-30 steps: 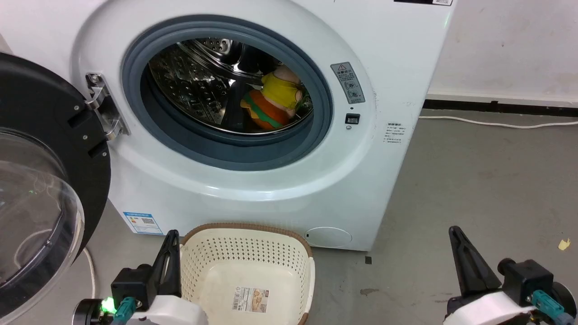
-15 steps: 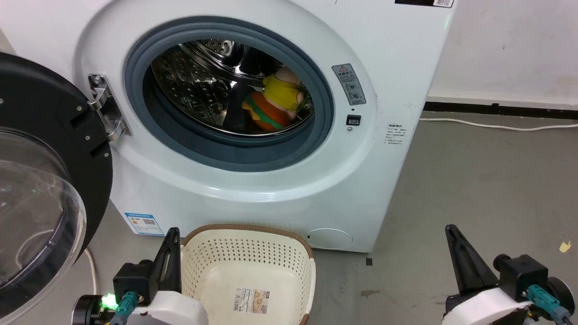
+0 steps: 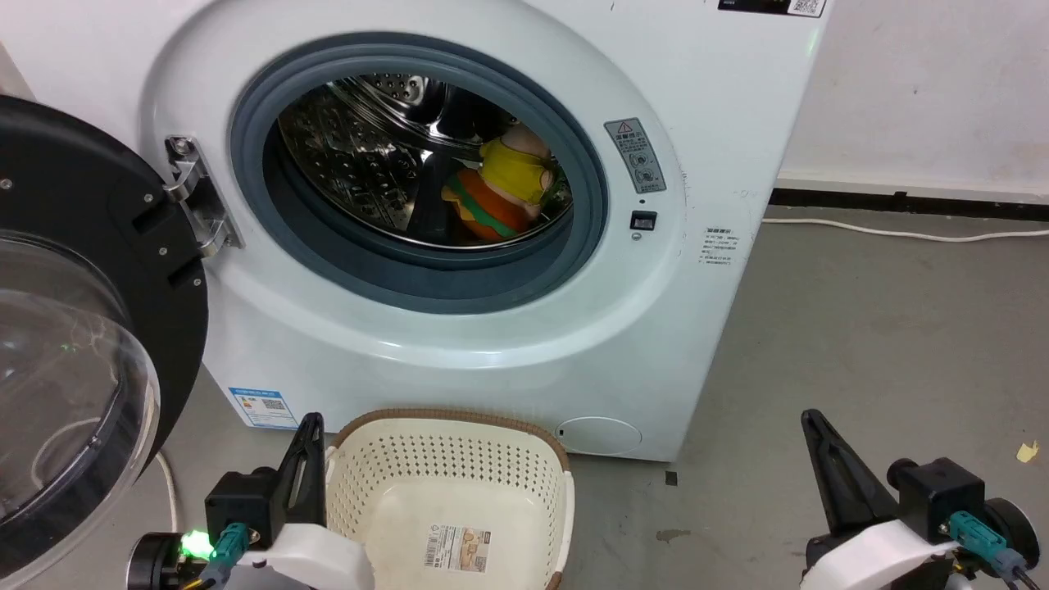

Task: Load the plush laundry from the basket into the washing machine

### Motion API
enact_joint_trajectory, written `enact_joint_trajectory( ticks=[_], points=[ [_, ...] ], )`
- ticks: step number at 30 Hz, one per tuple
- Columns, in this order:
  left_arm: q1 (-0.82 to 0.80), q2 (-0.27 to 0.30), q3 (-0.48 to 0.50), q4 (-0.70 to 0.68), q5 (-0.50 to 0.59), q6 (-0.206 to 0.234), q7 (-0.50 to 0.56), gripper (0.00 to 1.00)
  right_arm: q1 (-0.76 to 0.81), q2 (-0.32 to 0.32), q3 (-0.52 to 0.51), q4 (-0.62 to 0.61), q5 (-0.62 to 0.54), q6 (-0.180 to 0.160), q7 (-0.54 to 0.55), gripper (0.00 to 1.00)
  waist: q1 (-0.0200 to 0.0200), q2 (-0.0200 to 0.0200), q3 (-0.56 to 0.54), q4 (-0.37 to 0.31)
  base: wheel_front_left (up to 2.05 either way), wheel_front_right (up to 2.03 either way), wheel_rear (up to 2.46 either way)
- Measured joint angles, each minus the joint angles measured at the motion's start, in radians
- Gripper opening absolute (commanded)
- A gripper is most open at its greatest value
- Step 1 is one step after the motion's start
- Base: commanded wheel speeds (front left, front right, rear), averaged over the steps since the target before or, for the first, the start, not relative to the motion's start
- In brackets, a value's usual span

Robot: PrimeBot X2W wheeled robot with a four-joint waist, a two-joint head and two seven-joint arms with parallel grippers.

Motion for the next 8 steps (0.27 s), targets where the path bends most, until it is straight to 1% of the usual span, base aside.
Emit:
enact_joint_trajectory(
  ticks=[8],
  points=[
    [-0.001, -0.005, 0.007, -0.003, 0.01, -0.009, 0.016, 0.0, -0.001, 0.0, 0.0, 0.0, -0.01, 0.0, 0.018, 0.0, -0.0002, 0.0, -0.003, 0.002, 0.0, 0.0, 0.0]
  ],
)
